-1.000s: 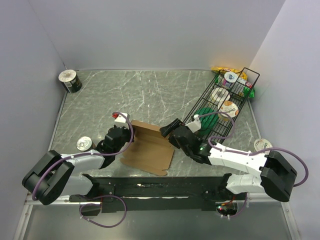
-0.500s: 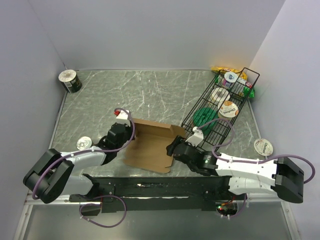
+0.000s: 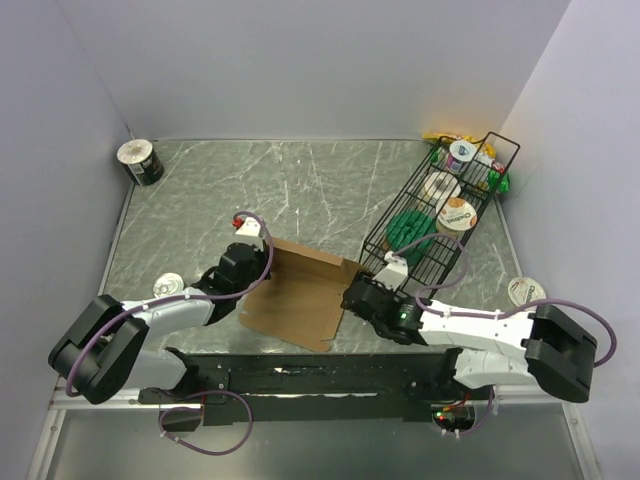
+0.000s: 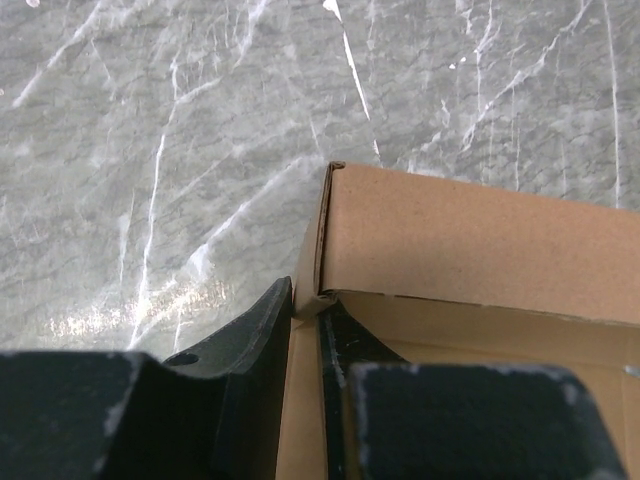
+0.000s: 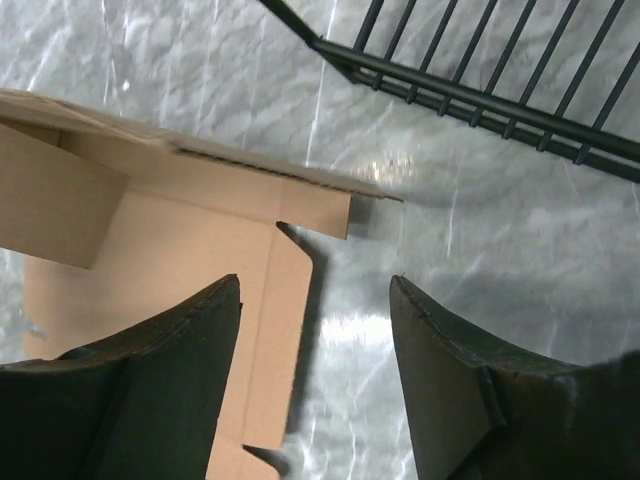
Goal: Fold the paper box
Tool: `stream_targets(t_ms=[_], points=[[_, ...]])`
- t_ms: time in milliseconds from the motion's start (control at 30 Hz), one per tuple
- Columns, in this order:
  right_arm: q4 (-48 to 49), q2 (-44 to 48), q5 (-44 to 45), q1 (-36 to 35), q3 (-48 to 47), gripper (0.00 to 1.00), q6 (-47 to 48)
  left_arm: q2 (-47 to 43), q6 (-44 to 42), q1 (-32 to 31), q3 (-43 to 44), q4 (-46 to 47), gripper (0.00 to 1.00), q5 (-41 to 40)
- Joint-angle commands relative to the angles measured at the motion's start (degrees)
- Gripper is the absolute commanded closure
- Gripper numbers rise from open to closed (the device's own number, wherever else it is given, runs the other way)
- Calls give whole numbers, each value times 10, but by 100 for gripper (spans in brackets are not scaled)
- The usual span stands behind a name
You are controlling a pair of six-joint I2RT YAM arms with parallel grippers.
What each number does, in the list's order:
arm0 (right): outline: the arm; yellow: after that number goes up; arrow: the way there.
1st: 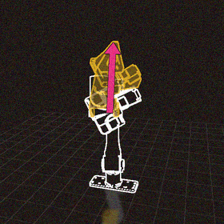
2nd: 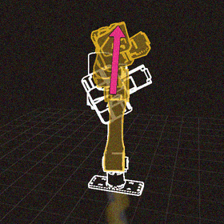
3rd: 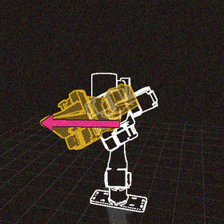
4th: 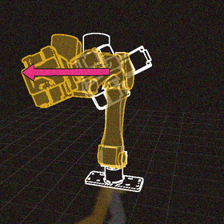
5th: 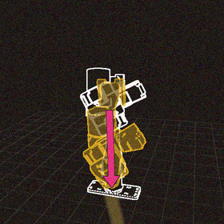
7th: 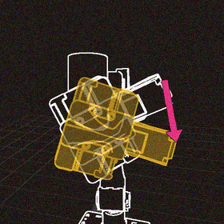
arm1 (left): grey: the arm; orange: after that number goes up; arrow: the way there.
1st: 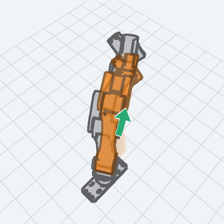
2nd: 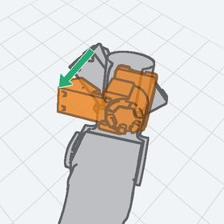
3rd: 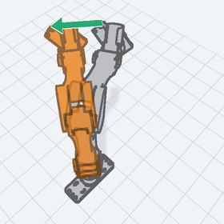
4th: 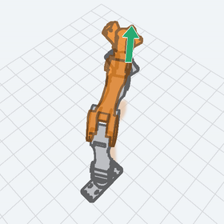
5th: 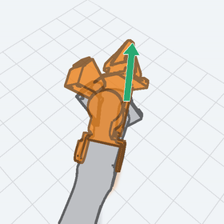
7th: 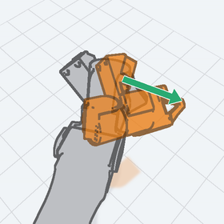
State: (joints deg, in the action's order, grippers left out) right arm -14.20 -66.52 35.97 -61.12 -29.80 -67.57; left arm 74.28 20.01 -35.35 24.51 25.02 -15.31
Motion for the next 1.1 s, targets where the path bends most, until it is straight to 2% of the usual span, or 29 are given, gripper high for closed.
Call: stream_targets(t_ms=[0, 200, 533, 833, 1067], points=[[67, -56, 6, 29, -17, 35, 38, 3, -6, -2, 18, -11, 78, 2], [116, -112, 3, 36, -25, 37, 45, 2, -4, -2, 18, -13, 78, 5], [208, -135, -26, 90, -9, 40, 75, 4, 1, -2, 24, -22, 78, 13], [200, -183, -63, 109, -35, 44, 76, 1, 2, -2, 24, -26, 78, 13], [191, -200, -58, 86, -68, 55, 80, -2, 2, -2, 24, -25, 78, 19]])
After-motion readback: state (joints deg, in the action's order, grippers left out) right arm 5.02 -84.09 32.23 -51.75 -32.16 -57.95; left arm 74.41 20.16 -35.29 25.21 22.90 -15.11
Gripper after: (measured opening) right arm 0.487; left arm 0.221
